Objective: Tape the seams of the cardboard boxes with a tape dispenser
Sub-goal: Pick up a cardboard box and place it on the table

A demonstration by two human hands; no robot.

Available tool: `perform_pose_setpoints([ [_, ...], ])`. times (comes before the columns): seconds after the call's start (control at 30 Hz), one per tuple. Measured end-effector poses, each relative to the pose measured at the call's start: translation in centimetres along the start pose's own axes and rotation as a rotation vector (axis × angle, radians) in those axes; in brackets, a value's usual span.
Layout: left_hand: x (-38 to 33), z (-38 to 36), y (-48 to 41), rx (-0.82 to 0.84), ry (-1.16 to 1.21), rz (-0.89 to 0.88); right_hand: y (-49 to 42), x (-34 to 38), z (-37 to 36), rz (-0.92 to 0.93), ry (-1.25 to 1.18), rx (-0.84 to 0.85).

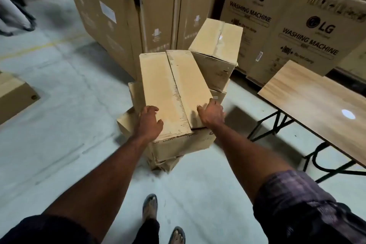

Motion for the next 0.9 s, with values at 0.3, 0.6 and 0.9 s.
perform_pose_setpoints([
  [0.3, 3.6, 0.4, -9.4, 0.019, 0.094, 0.104, -7.5, 1.3, -2.0, -0.111, -0.034, 0.119],
  [0.6, 5.2, 0.1, -13.8, 0.069, 0.315, 0.155, -13.0, 1.3, -2.7, -0.093, -0.216, 0.249],
  [0.9, 6.4, -0.6, -13.9, 0.005, 0.543, 0.296, -13.4, 1.2, -3.5, -0.117, -0.376, 0.344],
])
Point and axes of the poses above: each hand's wrist, its own y-axis away from the middle knuckle, its own z-axis out of the back of the hand, x = y × z, the point moved 8 cm from there along -y, towards the middle knuckle, and after that the axes turned 15 degrees about y, right-handed, at the moved point
